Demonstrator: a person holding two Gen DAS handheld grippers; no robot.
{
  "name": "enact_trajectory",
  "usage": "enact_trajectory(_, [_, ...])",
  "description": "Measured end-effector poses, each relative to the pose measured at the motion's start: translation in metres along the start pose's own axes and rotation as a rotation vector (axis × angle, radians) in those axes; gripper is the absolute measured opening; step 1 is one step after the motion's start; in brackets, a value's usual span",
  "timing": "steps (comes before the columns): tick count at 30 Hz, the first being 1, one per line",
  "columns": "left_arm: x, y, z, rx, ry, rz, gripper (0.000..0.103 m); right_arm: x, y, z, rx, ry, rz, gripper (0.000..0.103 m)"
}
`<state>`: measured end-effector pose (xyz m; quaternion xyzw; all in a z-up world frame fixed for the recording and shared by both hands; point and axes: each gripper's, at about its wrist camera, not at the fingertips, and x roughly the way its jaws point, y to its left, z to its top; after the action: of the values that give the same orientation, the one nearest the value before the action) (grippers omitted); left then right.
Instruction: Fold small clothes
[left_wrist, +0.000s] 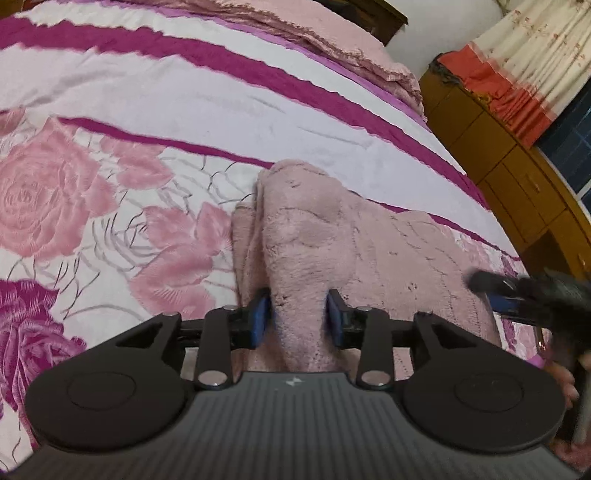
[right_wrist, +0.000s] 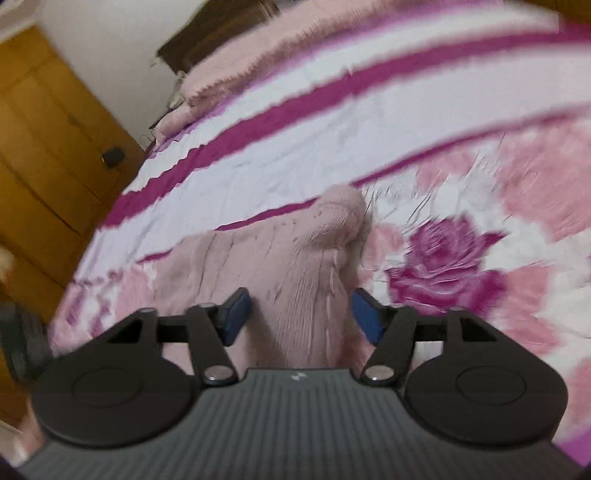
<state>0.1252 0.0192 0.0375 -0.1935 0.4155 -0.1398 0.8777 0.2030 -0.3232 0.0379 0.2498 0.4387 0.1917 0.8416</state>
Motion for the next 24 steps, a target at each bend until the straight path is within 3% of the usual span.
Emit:
enact_trajectory(2, [-0.003, 0.002, -0.002, 0.0, -0.004, 0.002, 0.043, 0.029, -0.002, 0.01, 0.009, 0.048, 0.02, 0.068])
enact_trajectory(3, [-0.005, 0.003, -0.005, -0.001, -0.007, 0.01, 0.043, 0.037, 0.004, 0.012, -0.035, 0.062, 0.023, 0.062])
enact_trajectory(5, [-0.009, 0.006, -0.008, -0.013, -0.015, 0.024, 0.043, 0.042, 0.031, 0.011, -0.185, 0.026, 0.024, 0.044])
enact_trajectory(8, [-0.014, 0.008, -0.013, -0.023, -0.026, 0.057, 0.044, 0.031, 0.057, 0.008, -0.329, -0.055, 0.067, 0.039])
enact_trajectory(9, [-0.013, 0.009, -0.012, -0.02, -0.027, 0.062, 0.044, 0.031, 0.058, 0.01, -0.348, -0.072, 0.043, 0.038])
enact_trajectory(12, [-0.007, 0.007, -0.006, -0.014, -0.012, 0.06, 0.048, 0.047, 0.048, 0.017, -0.397, -0.11, -0.198, 0.038])
enact_trajectory(13, [-0.005, 0.004, -0.005, 0.003, -0.013, 0.06, 0.049, 0.053, 0.041, 0.018, -0.391, -0.106, -0.24, 0.039])
enact_trajectory(17, [-0.005, -0.006, -0.002, 0.04, -0.023, 0.088, 0.049, 0.034, 0.03, 0.017, -0.258, -0.12, -0.171, 0.039])
enact_trajectory(22, [-0.028, -0.032, -0.004, 0.138, -0.061, 0.117, 0.049, -0.028, 0.051, 0.001, -0.273, -0.23, -0.12, 0.04])
enact_trajectory(24, [-0.039, -0.04, -0.005, 0.148, -0.068, 0.124, 0.049, -0.044, 0.066, -0.012, -0.304, -0.245, -0.095, 0.045])
